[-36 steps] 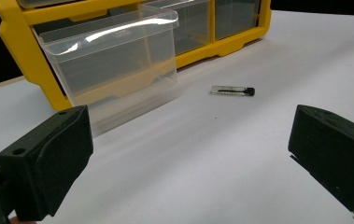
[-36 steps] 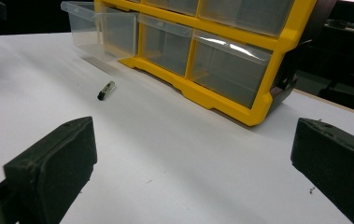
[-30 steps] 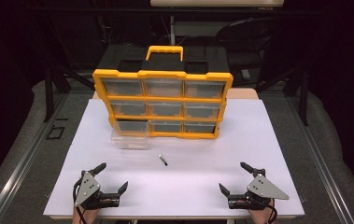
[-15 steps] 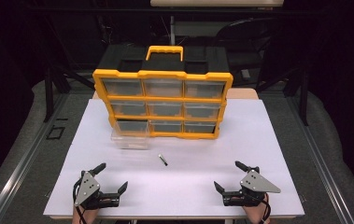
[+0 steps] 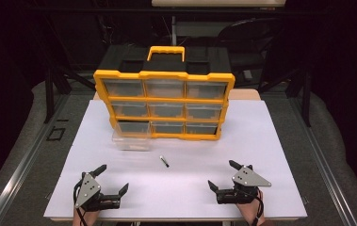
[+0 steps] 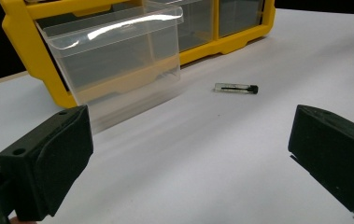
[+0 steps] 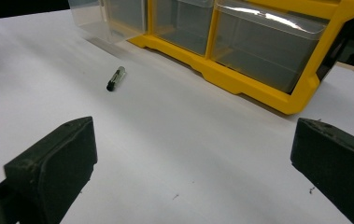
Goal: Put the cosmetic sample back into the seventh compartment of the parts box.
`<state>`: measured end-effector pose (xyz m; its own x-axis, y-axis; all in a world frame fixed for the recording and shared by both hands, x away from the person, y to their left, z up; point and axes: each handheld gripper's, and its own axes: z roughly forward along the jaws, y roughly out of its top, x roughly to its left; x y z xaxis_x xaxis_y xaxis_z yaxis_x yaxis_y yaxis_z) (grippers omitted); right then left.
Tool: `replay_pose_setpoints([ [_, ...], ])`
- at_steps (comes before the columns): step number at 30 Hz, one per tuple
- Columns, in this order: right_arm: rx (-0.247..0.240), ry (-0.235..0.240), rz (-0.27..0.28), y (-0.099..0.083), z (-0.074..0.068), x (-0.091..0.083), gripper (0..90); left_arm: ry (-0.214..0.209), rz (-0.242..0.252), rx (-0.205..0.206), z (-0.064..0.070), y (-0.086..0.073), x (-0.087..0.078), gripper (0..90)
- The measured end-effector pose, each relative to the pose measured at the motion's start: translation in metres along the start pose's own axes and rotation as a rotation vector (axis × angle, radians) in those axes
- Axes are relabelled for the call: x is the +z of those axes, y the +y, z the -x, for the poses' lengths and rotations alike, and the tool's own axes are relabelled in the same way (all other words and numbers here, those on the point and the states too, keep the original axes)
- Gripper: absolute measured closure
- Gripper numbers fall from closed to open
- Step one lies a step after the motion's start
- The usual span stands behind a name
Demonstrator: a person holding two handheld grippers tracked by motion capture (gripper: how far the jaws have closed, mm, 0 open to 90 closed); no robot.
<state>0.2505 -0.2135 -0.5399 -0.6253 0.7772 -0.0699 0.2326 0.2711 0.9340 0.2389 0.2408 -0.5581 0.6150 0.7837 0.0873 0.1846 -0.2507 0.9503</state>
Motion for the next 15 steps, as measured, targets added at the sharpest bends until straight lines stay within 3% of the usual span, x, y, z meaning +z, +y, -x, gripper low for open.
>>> replay_pose_setpoints([
  [15,0.003,0.012,-0.059,0.006,-0.007,0.018,0.0,-0.011,-0.001,0.004,0.002,0.001,0.000,0.0],
])
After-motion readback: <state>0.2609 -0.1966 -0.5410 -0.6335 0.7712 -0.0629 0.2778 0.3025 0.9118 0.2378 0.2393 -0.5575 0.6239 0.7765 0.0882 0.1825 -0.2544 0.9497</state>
